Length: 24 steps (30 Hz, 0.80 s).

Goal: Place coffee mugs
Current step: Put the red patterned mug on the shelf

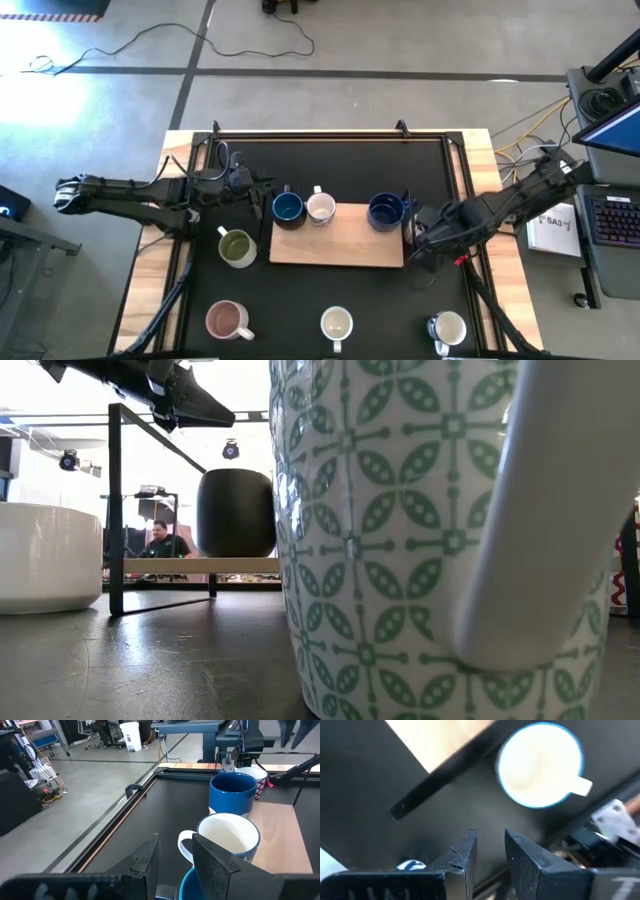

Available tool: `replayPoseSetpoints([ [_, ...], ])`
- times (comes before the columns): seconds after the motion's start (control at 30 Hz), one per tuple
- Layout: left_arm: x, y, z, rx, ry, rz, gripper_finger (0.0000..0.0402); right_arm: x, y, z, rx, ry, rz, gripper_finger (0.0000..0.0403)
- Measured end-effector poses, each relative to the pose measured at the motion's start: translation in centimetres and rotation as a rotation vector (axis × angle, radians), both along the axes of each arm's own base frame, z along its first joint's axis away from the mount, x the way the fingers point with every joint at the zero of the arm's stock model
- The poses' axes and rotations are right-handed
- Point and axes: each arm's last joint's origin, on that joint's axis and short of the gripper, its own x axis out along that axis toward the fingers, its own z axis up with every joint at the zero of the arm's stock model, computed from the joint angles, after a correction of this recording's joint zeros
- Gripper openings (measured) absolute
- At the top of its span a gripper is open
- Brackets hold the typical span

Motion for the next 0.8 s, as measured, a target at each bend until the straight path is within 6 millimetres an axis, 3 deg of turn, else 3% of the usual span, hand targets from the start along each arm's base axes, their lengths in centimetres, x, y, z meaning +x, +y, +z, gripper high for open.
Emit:
replayPoseSetpoints([
  [0.23, 0.0, 0.0, 0.0, -0.001, -0.004, 0.0, 0.0096, -0.9, -0.4, -3.0, -0.015, 0.025, 0.021, 0.0106],
  [0.5, 0.0, 0.0, 0.0, -0.03, -0.017, 0.009, 0.0096, -1.1, -0.6, -5.5, -0.056, 0.041, 0.264, 0.0138],
  [0.8, 0.0, 0.0, 0.1, -0.047, -0.031, 0.013, 0.0096, -1.2, -1.0, -6.6, -0.158, 0.04, 0.383, 0.0134],
])
